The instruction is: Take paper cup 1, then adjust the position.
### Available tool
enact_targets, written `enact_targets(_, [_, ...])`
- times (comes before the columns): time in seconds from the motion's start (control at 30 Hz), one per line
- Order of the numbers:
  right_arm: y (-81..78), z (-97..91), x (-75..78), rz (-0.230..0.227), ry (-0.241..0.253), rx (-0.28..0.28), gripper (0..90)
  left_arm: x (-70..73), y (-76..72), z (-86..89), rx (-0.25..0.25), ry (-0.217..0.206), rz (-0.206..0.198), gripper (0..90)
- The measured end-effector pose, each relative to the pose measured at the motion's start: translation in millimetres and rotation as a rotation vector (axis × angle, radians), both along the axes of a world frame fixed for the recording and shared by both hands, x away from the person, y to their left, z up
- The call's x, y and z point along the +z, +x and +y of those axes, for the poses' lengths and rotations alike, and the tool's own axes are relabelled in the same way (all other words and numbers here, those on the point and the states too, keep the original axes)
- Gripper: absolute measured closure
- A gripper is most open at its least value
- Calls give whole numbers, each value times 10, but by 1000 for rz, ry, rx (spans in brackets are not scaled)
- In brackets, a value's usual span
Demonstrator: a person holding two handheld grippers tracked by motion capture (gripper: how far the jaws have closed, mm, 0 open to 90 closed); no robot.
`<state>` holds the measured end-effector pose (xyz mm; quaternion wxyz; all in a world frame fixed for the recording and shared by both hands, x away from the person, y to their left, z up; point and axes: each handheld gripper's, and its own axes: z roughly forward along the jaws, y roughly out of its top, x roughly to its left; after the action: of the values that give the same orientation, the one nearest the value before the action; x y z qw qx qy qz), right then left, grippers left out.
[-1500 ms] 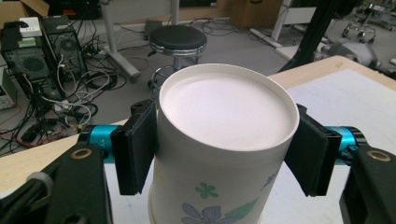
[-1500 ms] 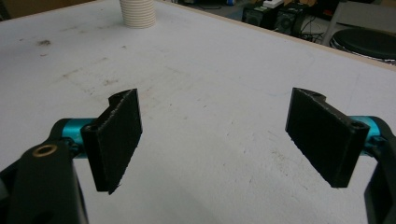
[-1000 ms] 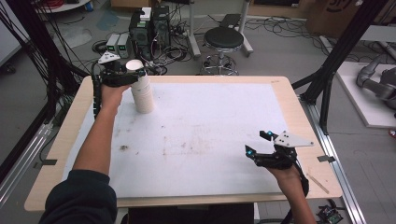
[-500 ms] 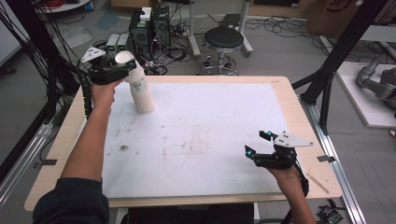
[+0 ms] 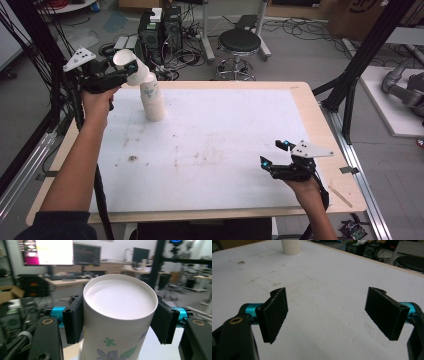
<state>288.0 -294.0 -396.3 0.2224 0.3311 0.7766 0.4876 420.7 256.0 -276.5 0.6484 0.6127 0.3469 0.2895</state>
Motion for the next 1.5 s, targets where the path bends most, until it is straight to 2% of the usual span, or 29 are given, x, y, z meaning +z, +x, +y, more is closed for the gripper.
enact_targets(0.27, [22,67,-6,28,4,34,188,-155,-312,-215,-141,33,42,349])
enact_targets(0.43, [47,148,6,44,11,63,187,-267,-485,-336,-202,53,63,349])
enact_targets(0.67, [99,291,35,60,9,125,187,-395,-647,-471,-284,72,75,349])
enact_targets(0.77, [135,365,80,55,2,160,187,-494,-717,-522,-341,50,76,349])
enact_targets(0.83, [165,415,115,50,8,195,187,-557,-788,-568,-358,51,71,349])
enact_targets(0.9, [201,475,148,45,12,217,187,-630,-836,-615,-382,62,85,348])
enact_targets(1.03, [266,661,183,43,0,279,187,-759,-890,-715,-417,86,110,348])
enact_targets(1.17, [287,737,170,42,-3,303,187,-829,-931,-786,-435,101,126,349])
enact_targets(1.27, [283,778,157,53,-8,318,188,-842,-945,-835,-452,128,135,348])
enact_targets(1.5, [294,785,155,48,7,334,188,-836,-942,-976,-495,143,133,348])
